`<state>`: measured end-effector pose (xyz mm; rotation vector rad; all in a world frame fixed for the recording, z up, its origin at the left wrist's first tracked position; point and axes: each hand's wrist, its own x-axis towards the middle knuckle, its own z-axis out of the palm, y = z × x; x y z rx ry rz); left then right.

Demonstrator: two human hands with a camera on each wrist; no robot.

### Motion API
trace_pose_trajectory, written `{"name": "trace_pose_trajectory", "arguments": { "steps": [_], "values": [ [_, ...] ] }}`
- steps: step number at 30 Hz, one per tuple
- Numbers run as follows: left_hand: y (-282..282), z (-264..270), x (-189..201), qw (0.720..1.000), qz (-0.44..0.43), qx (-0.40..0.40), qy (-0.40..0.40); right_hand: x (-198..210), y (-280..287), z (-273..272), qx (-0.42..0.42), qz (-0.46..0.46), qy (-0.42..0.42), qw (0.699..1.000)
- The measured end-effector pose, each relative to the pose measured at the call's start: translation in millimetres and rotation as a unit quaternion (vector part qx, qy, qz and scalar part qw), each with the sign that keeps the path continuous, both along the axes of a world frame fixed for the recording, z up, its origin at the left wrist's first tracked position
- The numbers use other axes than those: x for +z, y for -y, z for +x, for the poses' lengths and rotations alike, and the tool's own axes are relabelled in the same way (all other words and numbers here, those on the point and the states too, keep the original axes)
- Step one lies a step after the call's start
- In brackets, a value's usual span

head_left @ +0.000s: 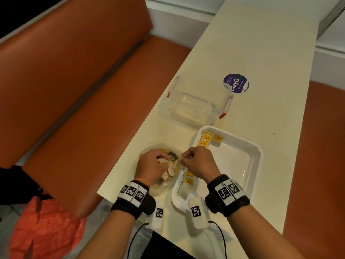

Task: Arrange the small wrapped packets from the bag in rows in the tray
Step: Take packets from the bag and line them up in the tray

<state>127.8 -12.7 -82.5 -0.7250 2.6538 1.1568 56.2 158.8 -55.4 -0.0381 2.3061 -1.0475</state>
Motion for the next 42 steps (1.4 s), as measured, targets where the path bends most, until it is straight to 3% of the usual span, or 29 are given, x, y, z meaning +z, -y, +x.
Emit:
{"name": "trace_pose_trajectory", "arguments": {
  "steps": [4, 7, 10, 12, 17, 23, 27, 32, 36, 42],
  "values": [
    [13.6, 8.0, 11.7, 0.980, 0.156, 0.122, -0.027, 1.6, -3.2, 1.2, -0.004, 0.003, -0.003, 1.000],
    [19.5, 14.9, 18.7, 0.937, 0.290, 0.191, -0.036, 5.7, -4.9, 3.7, 0.005, 0.017, -0.042, 0.999],
    [21.3, 19.5, 25.9, 0.870, 0.423, 0.247, -0.050, 18.5, -4.2, 7.9, 0.039, -0.023, -0.068, 0.997],
    [20.8, 22.1, 29.2, 0.827, 0.492, 0.267, -0.053, 26.3, -3.1, 11.2, 0.099, -0.070, -0.036, 0.992],
    [17.4, 27.5, 27.7, 0.753, 0.588, 0.287, -0.060, 32.2, 4.5, 20.8, 0.193, -0.135, 0.024, 0.972],
    [4.1, 31.9, 39.9, 0.669, 0.684, 0.274, -0.096, 24.8, 15.5, 31.0, 0.114, -0.223, 0.103, 0.963],
    [2.7, 35.2, 38.4, 0.653, 0.697, 0.280, -0.104, 22.8, 14.7, 30.0, 0.097, -0.228, 0.070, 0.966],
    [1.7, 40.9, 30.4, 0.651, 0.697, 0.284, -0.098, 24.6, 17.8, 29.1, 0.124, -0.165, 0.007, 0.978],
    [-9.5, 38.5, 36.7, 0.673, 0.680, 0.283, -0.075, 32.2, 25.6, 33.7, 0.138, -0.130, -0.046, 0.981],
    [-9.4, 38.5, 16.2, 0.662, 0.670, 0.333, -0.058, 46.4, 36.2, 42.5, 0.183, -0.096, -0.109, 0.972]
  ]
}}
